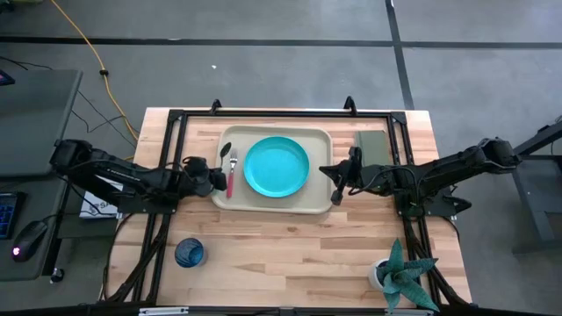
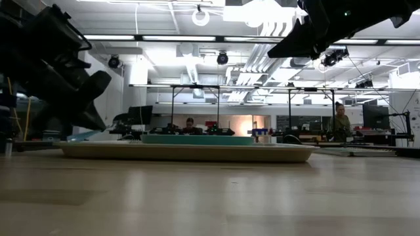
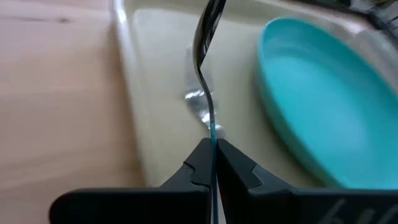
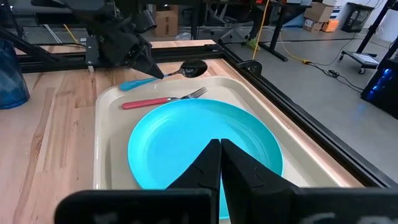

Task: Pick and place plate/cup/fork/spoon on tray
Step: Put the blue spoon to the left of the pink fork on the light brown tray

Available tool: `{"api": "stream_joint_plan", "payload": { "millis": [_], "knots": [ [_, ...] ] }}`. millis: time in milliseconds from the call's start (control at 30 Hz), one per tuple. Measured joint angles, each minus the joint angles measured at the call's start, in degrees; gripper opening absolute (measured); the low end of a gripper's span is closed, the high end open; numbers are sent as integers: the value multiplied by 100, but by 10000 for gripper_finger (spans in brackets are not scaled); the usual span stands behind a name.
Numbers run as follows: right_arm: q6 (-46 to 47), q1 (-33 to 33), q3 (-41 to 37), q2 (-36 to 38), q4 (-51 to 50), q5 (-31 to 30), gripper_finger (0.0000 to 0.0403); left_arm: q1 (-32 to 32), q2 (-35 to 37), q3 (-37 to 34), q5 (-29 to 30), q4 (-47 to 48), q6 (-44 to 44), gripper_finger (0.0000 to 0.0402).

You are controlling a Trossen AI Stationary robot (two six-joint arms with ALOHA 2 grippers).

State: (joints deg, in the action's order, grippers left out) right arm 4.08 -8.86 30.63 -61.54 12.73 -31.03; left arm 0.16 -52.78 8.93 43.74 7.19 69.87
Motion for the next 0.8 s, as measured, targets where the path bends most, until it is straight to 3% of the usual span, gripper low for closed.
{"api": "stream_joint_plan", "payload": {
  "millis": [200,800],
  "knots": [
    [2,0,0,0,2,0,0,0,-204,0,70,130,407,0],
    [20,0,0,0,83,0,0,0,-1602,22,-197,-849,712,0]
  ]
}}
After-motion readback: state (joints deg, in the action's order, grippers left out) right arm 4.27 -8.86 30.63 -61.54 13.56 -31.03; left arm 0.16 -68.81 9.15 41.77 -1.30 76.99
